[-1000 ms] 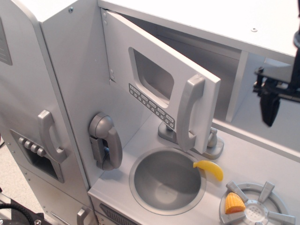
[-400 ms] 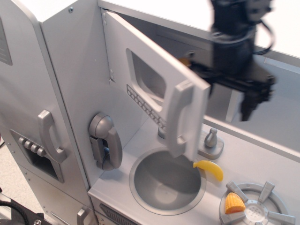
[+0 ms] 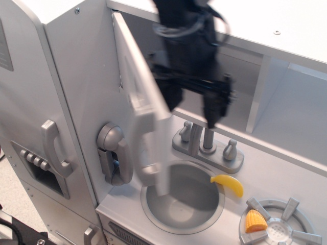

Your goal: Open microwave

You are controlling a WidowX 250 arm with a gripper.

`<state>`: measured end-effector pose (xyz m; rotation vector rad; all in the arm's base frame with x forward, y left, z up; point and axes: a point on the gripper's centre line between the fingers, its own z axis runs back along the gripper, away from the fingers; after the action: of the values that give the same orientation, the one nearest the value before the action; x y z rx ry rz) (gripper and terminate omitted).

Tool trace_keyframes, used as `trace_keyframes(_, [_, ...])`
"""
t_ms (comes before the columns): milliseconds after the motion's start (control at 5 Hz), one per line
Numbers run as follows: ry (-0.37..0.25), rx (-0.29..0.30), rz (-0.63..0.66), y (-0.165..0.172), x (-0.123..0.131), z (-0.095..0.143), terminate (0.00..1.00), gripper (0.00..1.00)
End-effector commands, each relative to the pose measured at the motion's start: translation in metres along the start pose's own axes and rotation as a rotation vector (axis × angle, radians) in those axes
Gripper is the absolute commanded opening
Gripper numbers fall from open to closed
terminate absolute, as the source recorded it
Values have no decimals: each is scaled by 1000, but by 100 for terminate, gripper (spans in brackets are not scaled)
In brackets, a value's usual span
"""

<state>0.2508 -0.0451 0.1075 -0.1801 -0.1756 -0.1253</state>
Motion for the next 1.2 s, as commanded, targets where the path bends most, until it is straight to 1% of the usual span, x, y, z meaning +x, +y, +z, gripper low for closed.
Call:
trace_keyframes(0, [-9, 30, -16, 39, -27, 34, 0, 100])
trace_keyframes(200, [-42, 80, -24, 57, -34, 38, 0, 100])
trace_keyframes(400, [-24, 80, -1, 47, -32, 39, 0, 100])
trace_keyframes(600, [-44, 87, 16, 22, -27, 53, 0, 100])
trace_keyframes(800, [-39, 51, 29, 5, -25, 72, 0, 100])
trace_keyframes(1000, [-19, 30, 46, 3, -26, 83, 0, 100])
